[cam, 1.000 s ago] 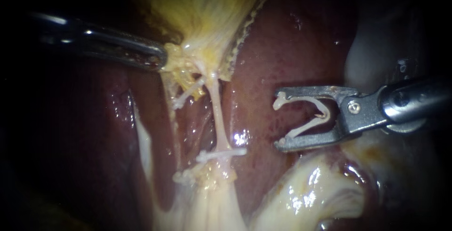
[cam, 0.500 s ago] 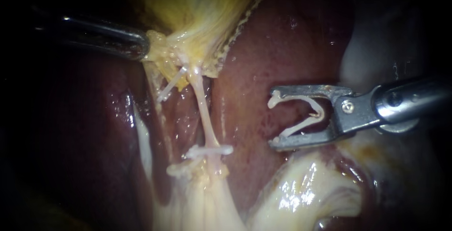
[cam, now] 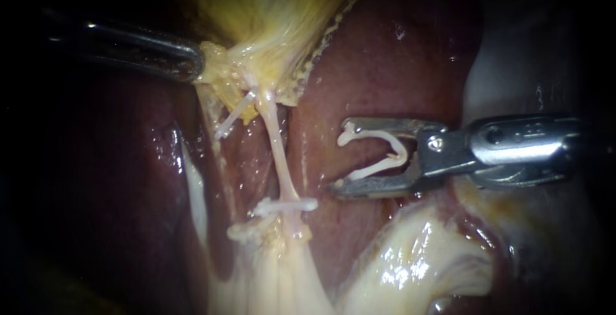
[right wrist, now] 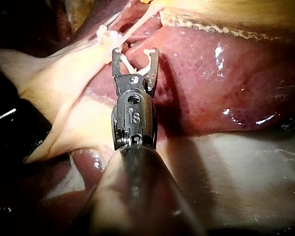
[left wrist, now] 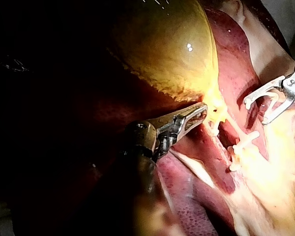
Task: Clipping second clip right tube
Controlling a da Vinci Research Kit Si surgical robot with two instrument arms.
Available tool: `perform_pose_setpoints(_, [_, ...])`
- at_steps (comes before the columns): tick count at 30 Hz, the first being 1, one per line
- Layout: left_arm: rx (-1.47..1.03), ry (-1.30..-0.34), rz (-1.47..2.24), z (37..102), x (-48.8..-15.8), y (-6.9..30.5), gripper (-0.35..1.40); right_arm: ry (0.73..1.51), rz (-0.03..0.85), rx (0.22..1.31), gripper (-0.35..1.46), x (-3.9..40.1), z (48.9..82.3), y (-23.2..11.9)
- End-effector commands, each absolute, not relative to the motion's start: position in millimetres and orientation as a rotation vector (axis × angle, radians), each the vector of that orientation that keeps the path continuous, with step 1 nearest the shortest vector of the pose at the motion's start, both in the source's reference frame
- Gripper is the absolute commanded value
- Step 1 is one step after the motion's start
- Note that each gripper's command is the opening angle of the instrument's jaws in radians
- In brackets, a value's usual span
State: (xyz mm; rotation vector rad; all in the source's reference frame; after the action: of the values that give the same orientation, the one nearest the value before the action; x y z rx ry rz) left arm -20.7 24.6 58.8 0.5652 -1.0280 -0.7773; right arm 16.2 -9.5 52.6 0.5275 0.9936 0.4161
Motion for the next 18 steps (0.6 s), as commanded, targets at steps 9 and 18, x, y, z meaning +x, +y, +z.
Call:
perform_pose_setpoints(9, [0.563,-1.028,-0.777,59.0,-20.8,24.4,-0.35,0.999,0.468,0.666,0.48,18.0,55.3,-10.2])
perform_pose_setpoints(18, [0.561,-1.028,-0.777,59.2,-20.8,24.2,-0.35,1.015,0.524,0.712,0.48,20.2,57.3,-10.4])
